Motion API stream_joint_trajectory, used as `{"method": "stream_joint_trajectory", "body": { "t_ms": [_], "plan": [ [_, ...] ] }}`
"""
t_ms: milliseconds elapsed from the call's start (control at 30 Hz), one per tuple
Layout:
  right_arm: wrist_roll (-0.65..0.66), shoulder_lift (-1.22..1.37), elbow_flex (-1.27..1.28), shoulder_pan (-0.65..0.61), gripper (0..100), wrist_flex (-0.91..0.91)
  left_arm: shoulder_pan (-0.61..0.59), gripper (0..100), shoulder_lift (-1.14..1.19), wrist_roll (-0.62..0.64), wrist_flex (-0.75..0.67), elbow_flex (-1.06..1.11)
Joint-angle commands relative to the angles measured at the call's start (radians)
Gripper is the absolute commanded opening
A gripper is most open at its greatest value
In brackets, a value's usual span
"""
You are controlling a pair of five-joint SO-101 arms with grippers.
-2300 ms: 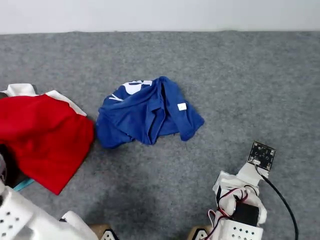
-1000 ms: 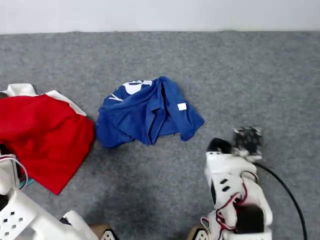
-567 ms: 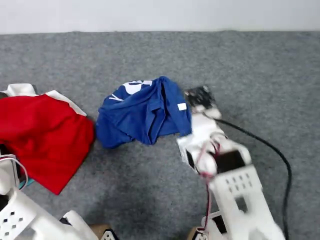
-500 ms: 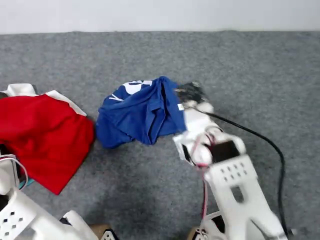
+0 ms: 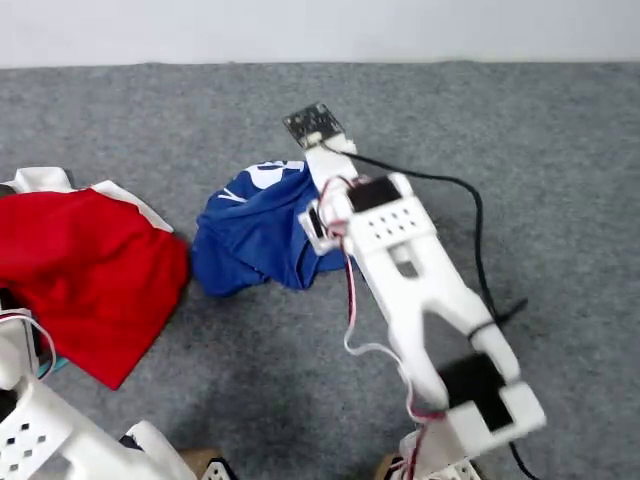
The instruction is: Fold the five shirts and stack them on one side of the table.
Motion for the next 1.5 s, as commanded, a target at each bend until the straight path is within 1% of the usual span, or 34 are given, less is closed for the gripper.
{"method": "stream_joint_trajectory", "body": {
  "t_ms": [0,300,533,600,667,700,733,767,833,900,1033,1133,1300,1367,1467],
  "plan": [
    [-0.020,0.102,-0.190,-0.012,21.5,0.004,0.000,20,-0.015,-0.005,0.020,-0.002],
    [-0.020,0.346,-0.422,-0.012,20.9,0.005,0.000,20,-0.015,-0.005,0.020,-0.002],
    [-0.015,0.443,-0.450,-0.025,20.7,0.007,0.000,20,-0.015,-0.005,0.020,-0.001],
    [-0.012,0.458,-0.453,-0.027,17.2,0.019,0.000,20,-0.015,-0.005,0.020,0.010],
    [-0.012,0.463,-0.470,-0.027,7.1,0.035,0.000,20,-0.015,-0.005,0.020,0.028],
    [-0.012,0.461,-0.485,-0.025,1.3,0.053,0.000,20,-0.015,-0.005,0.020,0.038],
    [-0.012,0.458,-0.505,-0.022,0.4,0.077,0.000,20,-0.018,-0.005,0.020,0.042],
    [-0.012,0.453,-0.523,-0.019,2.9,0.113,0.000,20,-0.029,-0.005,0.020,0.048],
    [-0.012,0.435,-0.568,-0.015,1.0,0.180,0.005,20,-0.066,-0.005,0.020,0.062],
    [-0.011,0.415,-0.615,-0.010,1.3,0.245,0.008,20,-0.114,-0.005,0.018,0.085],
    [0.061,0.358,-0.707,0.005,0.9,0.384,0.008,20,-0.213,-0.009,0.018,0.171],
    [0.080,0.306,-0.750,0.030,0.9,0.483,0.008,20,-0.290,-0.009,0.018,0.236],
    [0.100,0.225,-0.775,0.128,0.9,0.613,0.008,20,-0.356,-0.009,0.018,0.295],
    [0.130,0.196,-0.775,0.182,0.9,0.645,0.008,20,-0.348,-0.009,0.020,0.306],
    [0.143,0.170,-0.772,0.251,0.9,0.670,0.008,20,-0.319,-0.009,0.020,0.309]
  ]
}}
